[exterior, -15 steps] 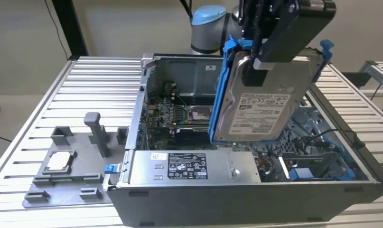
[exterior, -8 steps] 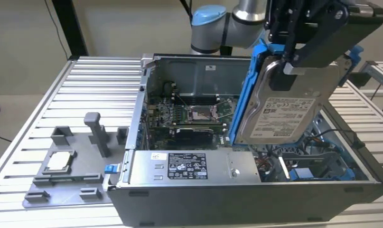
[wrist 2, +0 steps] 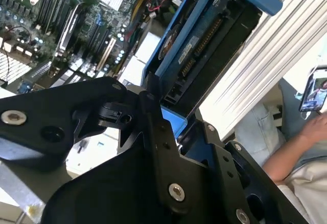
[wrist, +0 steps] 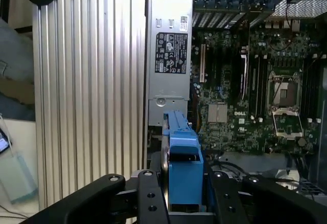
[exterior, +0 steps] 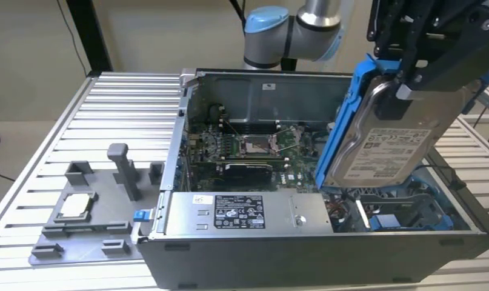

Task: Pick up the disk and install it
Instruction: 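Pick up the disk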

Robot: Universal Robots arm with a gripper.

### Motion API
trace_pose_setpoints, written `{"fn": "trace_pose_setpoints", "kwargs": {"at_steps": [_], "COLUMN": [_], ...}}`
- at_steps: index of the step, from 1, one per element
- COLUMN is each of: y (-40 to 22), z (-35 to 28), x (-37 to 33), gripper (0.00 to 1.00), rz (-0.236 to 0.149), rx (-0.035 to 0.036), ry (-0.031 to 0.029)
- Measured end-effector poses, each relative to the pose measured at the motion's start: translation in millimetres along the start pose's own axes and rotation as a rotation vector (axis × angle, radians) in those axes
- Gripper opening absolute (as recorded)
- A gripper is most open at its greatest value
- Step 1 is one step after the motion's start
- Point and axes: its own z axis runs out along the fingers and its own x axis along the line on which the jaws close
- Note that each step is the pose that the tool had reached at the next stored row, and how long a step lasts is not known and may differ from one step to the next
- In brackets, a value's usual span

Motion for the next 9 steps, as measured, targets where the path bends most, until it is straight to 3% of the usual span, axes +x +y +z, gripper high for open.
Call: {"fn": "trace_pose_setpoints", "kwargs": {"at_steps": [3, 9], "y": [-3.7, -4.1], "z": [-0.1, -0.1], "x": [0.1, 0.2], "gripper": [0.0, 0.0], "rz": [0.0, 0.0], "rx": [0.0, 0.0], "ry": [-0.0001, -0.0001]}}
